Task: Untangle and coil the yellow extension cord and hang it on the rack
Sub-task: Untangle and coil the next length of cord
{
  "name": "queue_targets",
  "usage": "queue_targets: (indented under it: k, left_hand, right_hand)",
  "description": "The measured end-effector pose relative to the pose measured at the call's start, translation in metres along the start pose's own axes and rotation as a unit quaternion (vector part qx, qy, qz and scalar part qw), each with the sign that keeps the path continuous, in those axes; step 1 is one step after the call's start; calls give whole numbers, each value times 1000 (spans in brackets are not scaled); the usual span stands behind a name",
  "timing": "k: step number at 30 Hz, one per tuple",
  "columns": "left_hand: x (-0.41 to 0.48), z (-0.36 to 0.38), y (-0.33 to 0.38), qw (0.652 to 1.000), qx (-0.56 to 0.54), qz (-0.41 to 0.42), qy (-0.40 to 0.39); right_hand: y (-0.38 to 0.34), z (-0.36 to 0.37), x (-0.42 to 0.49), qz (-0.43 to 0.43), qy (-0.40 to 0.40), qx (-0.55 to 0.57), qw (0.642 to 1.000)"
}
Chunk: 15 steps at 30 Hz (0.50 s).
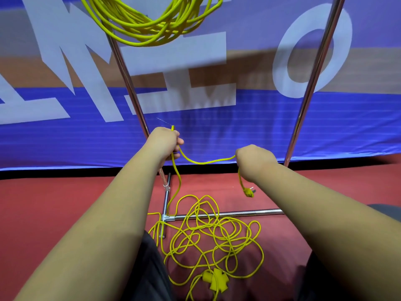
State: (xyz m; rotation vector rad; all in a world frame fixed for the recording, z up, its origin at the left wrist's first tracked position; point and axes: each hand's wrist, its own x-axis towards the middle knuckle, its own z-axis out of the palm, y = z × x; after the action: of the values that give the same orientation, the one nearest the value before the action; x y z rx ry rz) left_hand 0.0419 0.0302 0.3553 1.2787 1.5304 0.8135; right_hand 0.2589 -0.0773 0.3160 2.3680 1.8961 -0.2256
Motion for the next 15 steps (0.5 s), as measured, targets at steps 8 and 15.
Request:
queue_targets:
  k: [8, 15]
  left_hand:
    - [-1, -1, 0, 1000, 16, 6, -15]
    - [-3, 5, -2, 998, 43, 12, -42]
  right_hand:
    - [-5, -2, 4, -4, 81, 130, 988]
    - [-6, -1, 10, 24, 5, 364, 931]
